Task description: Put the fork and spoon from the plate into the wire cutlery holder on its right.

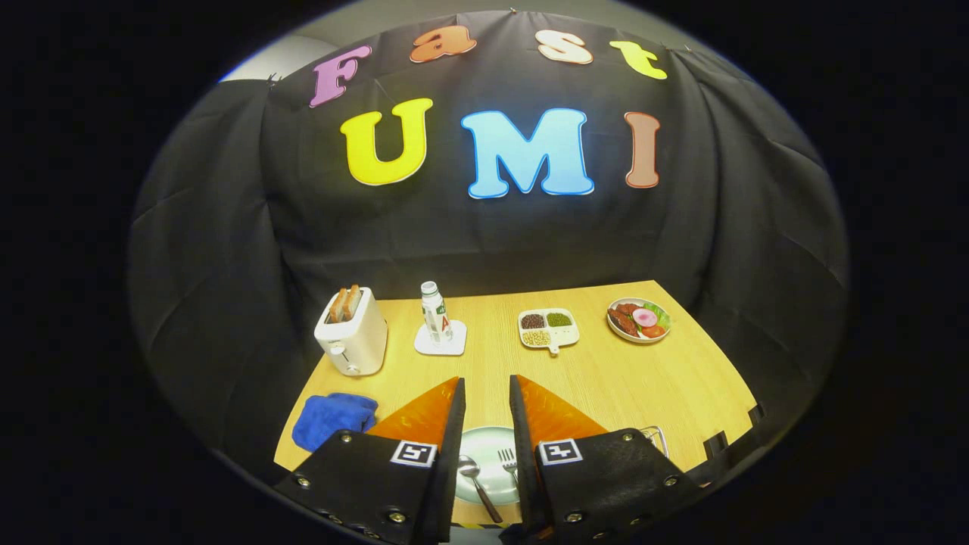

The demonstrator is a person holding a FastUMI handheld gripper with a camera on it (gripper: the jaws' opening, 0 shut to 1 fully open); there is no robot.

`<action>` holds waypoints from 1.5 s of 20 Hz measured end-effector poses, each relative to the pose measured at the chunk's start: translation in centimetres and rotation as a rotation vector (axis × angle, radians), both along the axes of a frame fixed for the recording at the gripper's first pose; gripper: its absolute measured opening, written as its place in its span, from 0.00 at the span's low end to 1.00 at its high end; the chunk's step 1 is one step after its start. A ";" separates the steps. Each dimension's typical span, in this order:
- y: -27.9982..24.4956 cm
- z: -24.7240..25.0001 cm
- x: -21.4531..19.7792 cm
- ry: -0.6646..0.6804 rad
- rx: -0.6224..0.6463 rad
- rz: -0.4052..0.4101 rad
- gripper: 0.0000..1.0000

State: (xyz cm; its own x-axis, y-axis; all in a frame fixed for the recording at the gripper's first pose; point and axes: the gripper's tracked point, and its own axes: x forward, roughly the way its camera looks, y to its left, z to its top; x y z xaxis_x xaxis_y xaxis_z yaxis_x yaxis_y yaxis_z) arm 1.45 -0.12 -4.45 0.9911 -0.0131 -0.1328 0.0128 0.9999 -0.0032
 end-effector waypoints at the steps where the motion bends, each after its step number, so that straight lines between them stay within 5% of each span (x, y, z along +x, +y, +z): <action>1: 0.1 -0.5 0.1 0.016 -0.001 0.001 0.35; 30: -5.4 -28.6 4.7 0.810 -0.159 -0.098 0.35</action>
State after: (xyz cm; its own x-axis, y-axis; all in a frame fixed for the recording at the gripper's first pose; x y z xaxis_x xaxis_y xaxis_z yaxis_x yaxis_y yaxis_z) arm 6.15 -5.47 -33.02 0.5828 -0.1735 -0.7939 0.0328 0.9812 -0.1903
